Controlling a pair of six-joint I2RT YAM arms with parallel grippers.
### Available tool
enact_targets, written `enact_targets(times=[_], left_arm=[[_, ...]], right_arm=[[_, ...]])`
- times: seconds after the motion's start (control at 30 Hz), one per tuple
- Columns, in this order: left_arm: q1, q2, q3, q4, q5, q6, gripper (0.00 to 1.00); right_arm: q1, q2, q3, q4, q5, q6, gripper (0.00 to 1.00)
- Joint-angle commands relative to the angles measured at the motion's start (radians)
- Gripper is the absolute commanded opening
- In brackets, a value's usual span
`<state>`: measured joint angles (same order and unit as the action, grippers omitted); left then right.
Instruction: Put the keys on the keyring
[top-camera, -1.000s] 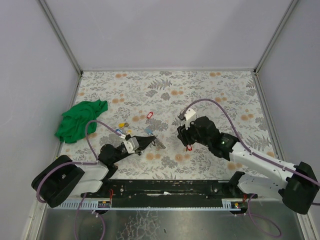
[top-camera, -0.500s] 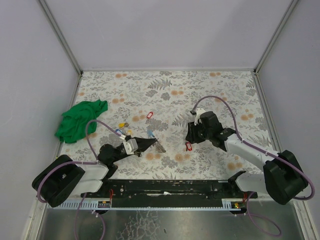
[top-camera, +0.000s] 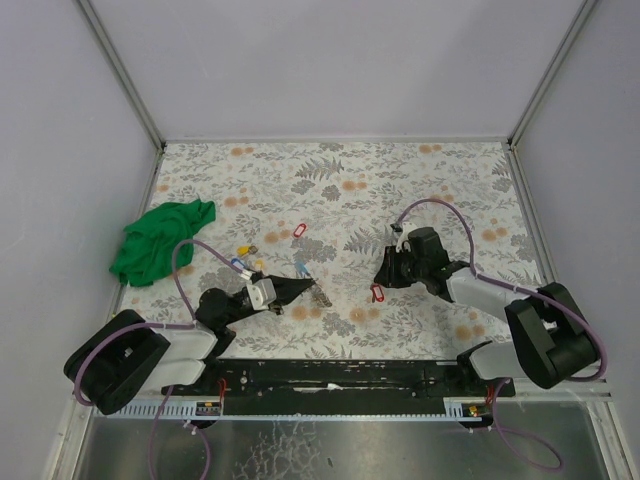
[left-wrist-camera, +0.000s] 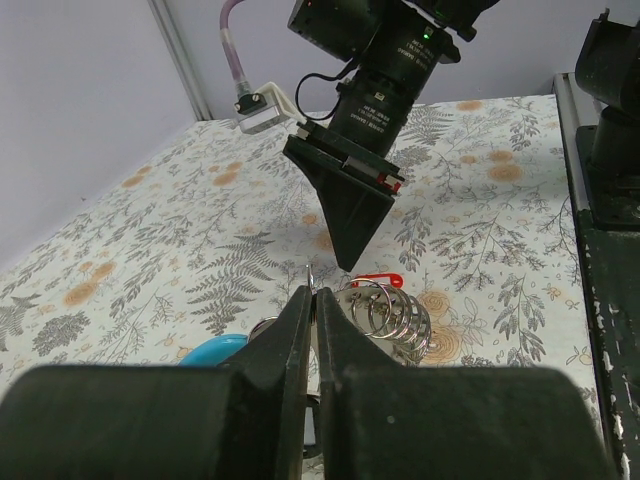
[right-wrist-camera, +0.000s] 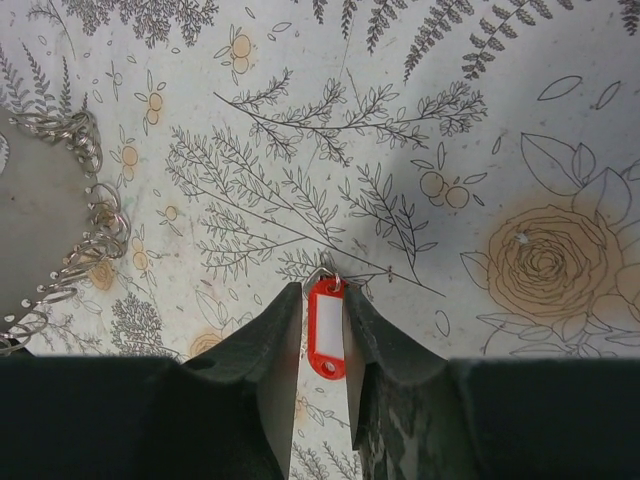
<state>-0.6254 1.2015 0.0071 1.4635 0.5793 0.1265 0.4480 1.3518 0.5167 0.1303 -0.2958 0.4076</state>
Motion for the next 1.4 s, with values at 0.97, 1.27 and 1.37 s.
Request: enact_targets(times=[0.97, 1.27, 1.37], left_arm=[[0.009, 0.019, 0.032, 0.071, 0.029, -0.030, 0.00], [0.009, 0.040, 0.037, 0.081, 0.030, -0.038, 0.00], [0.009, 0.049, 0.037, 0.091, 0.032, -0.043, 0.00]], right_arm=[[-0.011, 0.111, 0.024, 0.079, -0.074, 0.010, 0.24], [-0.010, 0.063, 0.026, 0.082, -0.085, -0.024, 0.23], [-0.012, 0.054, 0.031, 0.077, -0.088, -0.030, 0.23]])
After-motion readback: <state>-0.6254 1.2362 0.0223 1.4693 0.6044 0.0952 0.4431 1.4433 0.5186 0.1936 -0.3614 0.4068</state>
